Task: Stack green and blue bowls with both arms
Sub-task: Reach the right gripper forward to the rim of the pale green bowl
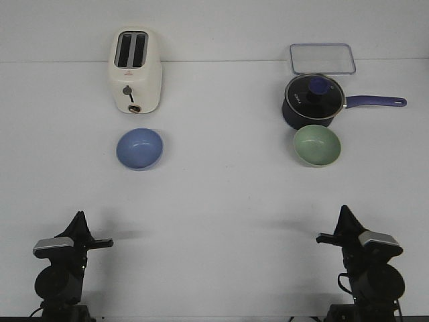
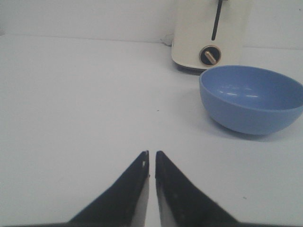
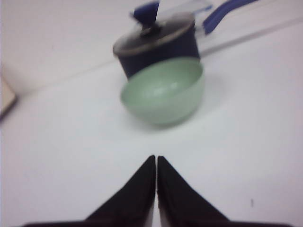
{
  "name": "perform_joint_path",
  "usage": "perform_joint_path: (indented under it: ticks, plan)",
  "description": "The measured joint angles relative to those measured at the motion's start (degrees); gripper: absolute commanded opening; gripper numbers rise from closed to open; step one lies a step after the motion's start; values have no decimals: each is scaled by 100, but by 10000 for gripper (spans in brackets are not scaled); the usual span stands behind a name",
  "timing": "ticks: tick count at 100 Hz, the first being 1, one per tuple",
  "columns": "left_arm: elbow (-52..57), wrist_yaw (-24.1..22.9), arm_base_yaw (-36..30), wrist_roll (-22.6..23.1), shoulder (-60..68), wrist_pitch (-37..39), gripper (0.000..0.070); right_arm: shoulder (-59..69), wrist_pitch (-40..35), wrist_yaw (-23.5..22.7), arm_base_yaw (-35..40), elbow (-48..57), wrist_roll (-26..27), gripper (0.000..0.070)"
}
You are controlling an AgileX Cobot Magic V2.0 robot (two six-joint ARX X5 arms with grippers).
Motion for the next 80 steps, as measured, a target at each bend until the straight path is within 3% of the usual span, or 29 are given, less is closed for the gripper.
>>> perform_joint_path:
  ticks: [6,11,30,46,80]
  plan:
    - [0,0,0,0,0,2,15,433,-94,120,0,614,-59,318]
    - [0,0,0,0,0,2,15,885,-201,229,0,1084,-151,394]
    - [0,0,0,0,0,2,15,3071,-693,514,-7,2433,-538,399]
    - [0,0,0,0,0,2,15,5132,-837,494,-247,3491,-664,398]
    - [0,0,0,0,0,2,15,8714,-1368,-468,-837,5434,-807,398]
